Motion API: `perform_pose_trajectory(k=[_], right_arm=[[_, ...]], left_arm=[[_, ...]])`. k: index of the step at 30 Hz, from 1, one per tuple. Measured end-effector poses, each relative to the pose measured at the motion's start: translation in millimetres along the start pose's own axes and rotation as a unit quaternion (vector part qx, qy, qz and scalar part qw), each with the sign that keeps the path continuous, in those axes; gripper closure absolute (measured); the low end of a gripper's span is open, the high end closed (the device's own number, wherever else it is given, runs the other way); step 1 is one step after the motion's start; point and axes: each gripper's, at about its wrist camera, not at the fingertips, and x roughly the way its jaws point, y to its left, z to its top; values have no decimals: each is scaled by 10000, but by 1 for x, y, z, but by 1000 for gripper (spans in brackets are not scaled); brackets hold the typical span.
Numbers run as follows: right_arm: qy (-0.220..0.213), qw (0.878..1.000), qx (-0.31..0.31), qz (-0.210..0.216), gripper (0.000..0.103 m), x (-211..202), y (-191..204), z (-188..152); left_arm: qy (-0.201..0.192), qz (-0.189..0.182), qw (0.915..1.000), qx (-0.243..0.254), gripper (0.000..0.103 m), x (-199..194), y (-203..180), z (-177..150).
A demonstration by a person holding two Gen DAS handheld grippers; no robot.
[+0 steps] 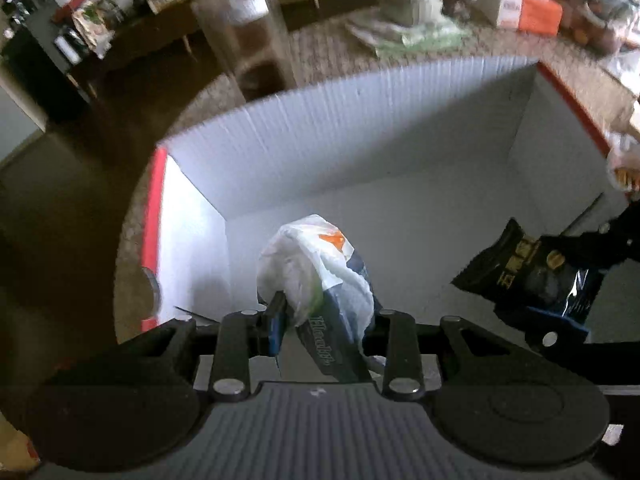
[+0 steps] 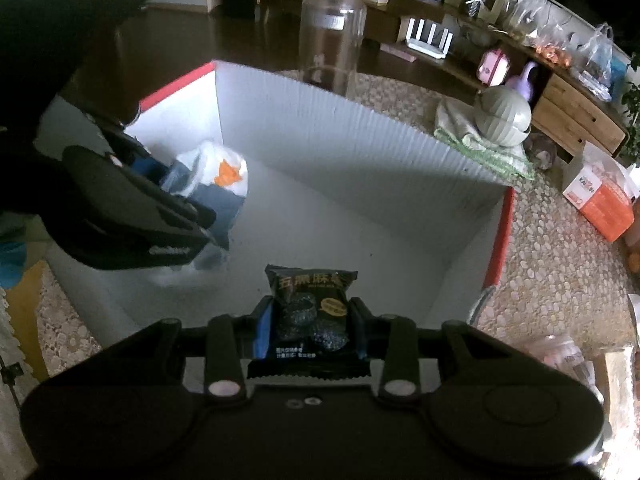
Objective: Organize objects
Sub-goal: 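Carry the white bag and black packet into the red shoebox and release both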
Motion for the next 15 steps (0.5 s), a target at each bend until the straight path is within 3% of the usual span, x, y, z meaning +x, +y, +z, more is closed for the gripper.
perform_pose_trajectory(k=[11,13,15], right_arm=[[186,9998,25,66,59,10,-1,-2],[160,9998,17,86,58,8,-1,-1],[116,9999,8,98,57,6,-1,-1]], left_arm=[[156,-125,9998,-7,64,15,2,-1],[156,-230,9996,-12,54,14,3,-1],[96,-264,9996,-56,29,10,4,0]])
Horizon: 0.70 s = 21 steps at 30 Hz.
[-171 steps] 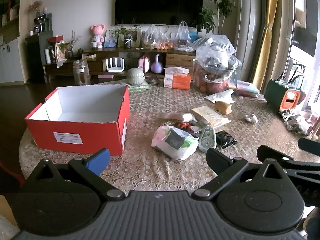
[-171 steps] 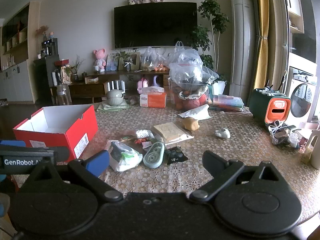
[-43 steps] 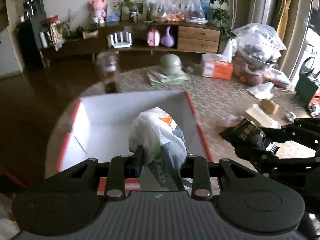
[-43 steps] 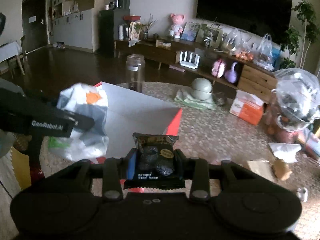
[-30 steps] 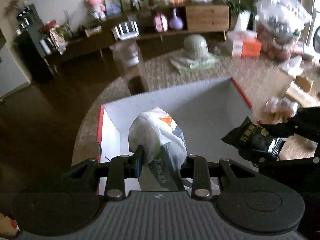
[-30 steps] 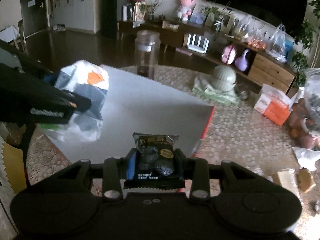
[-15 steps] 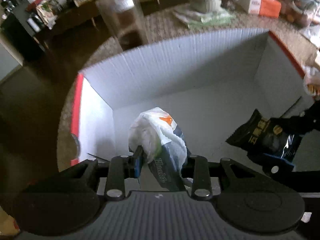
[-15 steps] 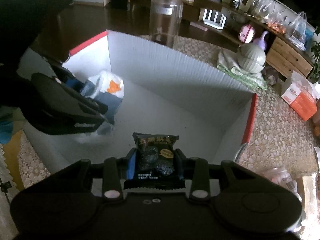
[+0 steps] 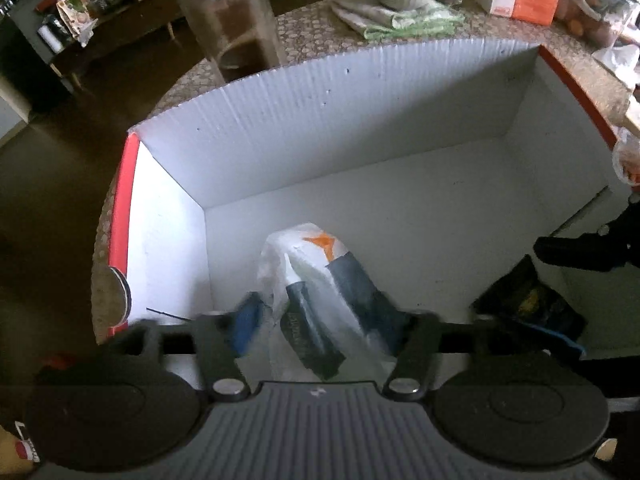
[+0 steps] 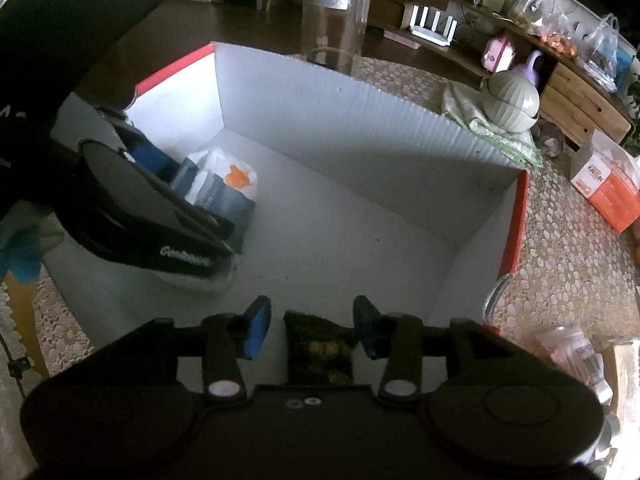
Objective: Organize objects
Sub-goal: 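Carry the white bag and black packet into the red shoebox and release both, then withdraw both tools from the red shoebox back over the table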
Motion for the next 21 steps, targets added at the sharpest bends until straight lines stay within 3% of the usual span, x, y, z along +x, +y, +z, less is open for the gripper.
perform_pose_trajectory(k=[6,21], right_arm=[[-285,9994,174,17,43,-23,-4,-2],[-885,9954,296,208,41,-102,-15,-31]], left_arm=[[-256,48,9996,-120,29,-21,4,2],[-981,6,9941,-468,29,-104,-15,-27]])
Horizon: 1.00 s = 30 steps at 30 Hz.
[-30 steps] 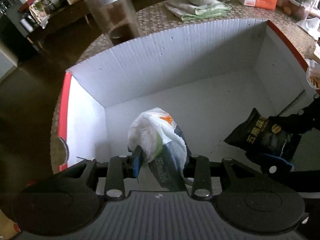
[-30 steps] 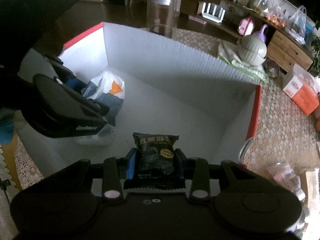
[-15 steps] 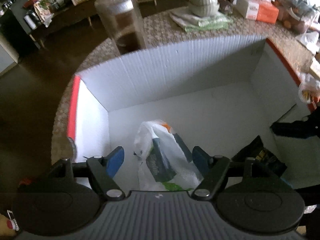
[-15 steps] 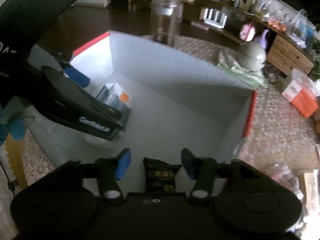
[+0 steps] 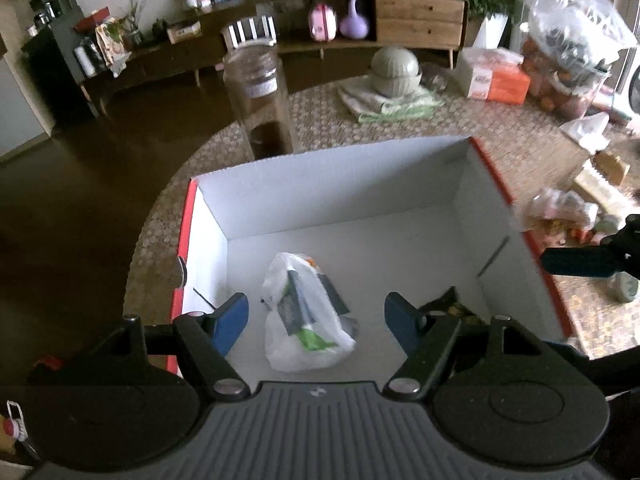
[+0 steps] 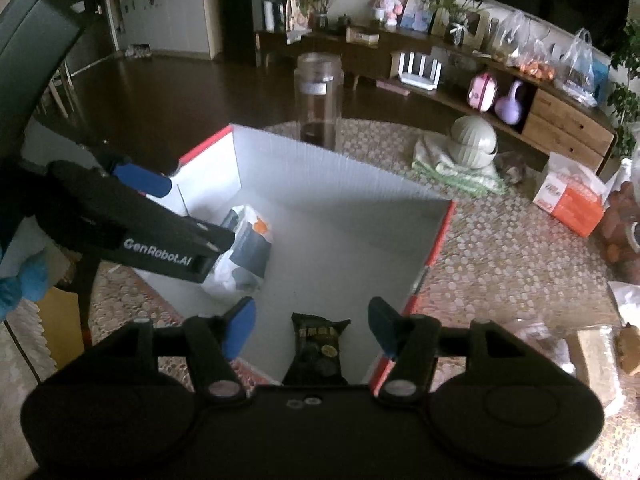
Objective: Organize objects
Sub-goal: 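Withdraw both tools from the red shoebox back over the table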
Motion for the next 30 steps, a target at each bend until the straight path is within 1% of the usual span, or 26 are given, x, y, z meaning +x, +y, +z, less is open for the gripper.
perform_pose_trajectory(k=[4,7,12,14,16,18,21,23,25,27,30], right_arm=[[-128,9998,25,115,41,-23,-3,-11],[-211,9995,38,221,40,-41,-5,-20],[-372,9989,38,274,39,-67,-14,-37],[-416,9987,76,288,35,-76,-18,-45],[-474,9984,107,291,29,-85,-24,-54],[-519,9982,81,299,27,-91,-28,-62],[-579,9979,86,276,25,-102,-38,-75],[-616,9977,129,260,24,-108,-46,-83],[-642,9976,173,212,23,-115,-55,-92],[-685,9973,233,149,23,-122,-64,-102],[-787,9964,299,-5,23,-131,-78,-113]], left_arm=[[-205,-20,9998,-13,29,-25,-13,-8],[-293,-114,9995,-9,29,-41,-24,-13],[-490,-208,9986,-74,29,-64,-46,-22],[-594,-242,9979,-61,29,-72,-56,-26],[-687,-270,9973,-36,28,-80,-67,-29],[-766,-344,9965,-32,23,-85,-79,-33],[-841,-506,9952,-31,21,-91,-96,-39],[-856,-624,9944,-25,16,-93,-107,-42],[-881,-755,9932,-31,6,-94,-120,-46],[-929,-872,9918,-42,0,-95,-132,-50],[-1005,-929,9906,-67,0,-95,-150,-54]])
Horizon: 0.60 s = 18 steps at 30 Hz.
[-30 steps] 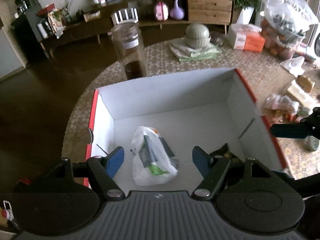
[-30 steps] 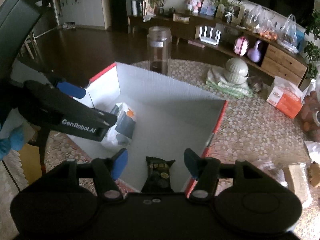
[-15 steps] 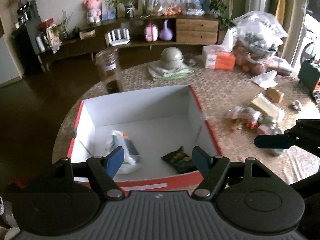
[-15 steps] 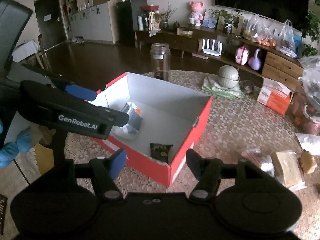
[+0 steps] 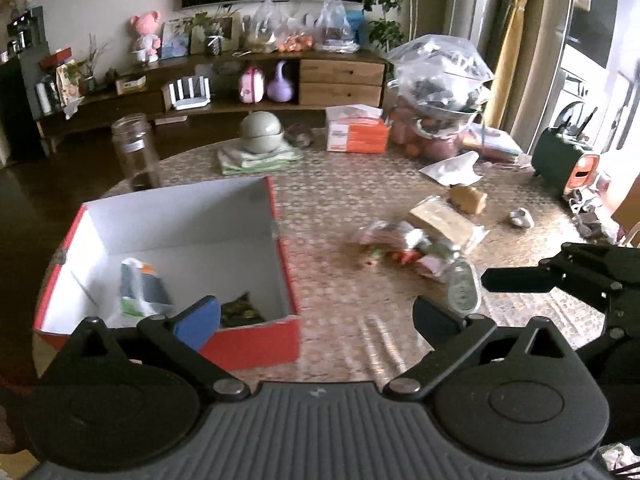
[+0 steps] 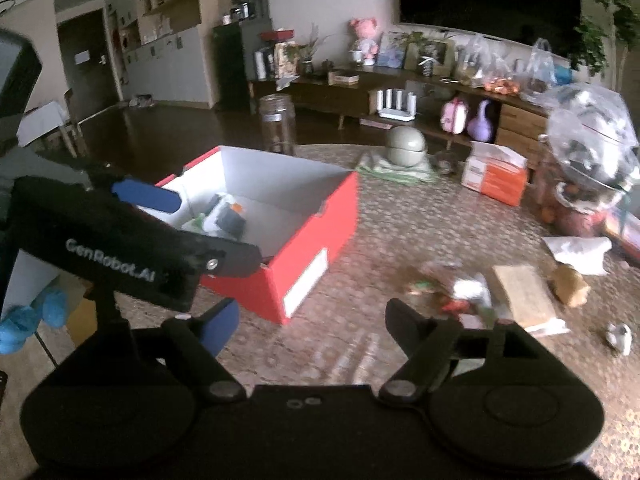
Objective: Organize objects
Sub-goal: 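Withdraw both tools from the red shoebox back over the table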
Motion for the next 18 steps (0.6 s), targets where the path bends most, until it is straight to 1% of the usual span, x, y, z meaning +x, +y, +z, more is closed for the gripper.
perform_pose_trajectory(k=[2,4,7,10,13,16,18], right_arm=[[-85,9999,-34,-126,22,-7,-10,-7],[-68,9997,-13,-253,22,-13,-22,-13],[-87,9988,213,-436,22,-19,-42,-23],[-148,9975,379,-581,21,-27,-62,-32],[-202,9964,451,-695,21,-32,-78,-44],[-75,9956,386,-846,20,-34,-97,-53],[45,9943,495,-939,19,-36,-113,-60]], left_arm=[[-28,-26,10000,-35,0,3,-11,-3],[-72,-74,9999,-87,0,5,-21,-6],[-146,-90,9998,-129,0,11,-35,-12],[-103,-189,9996,-171,0,17,-48,-15],[-203,-196,9996,-70,0,21,-63,-16],[-275,-288,9992,-26,0,26,-78,-15],[-294,-287,9991,-42,0,31,-87,-17]])
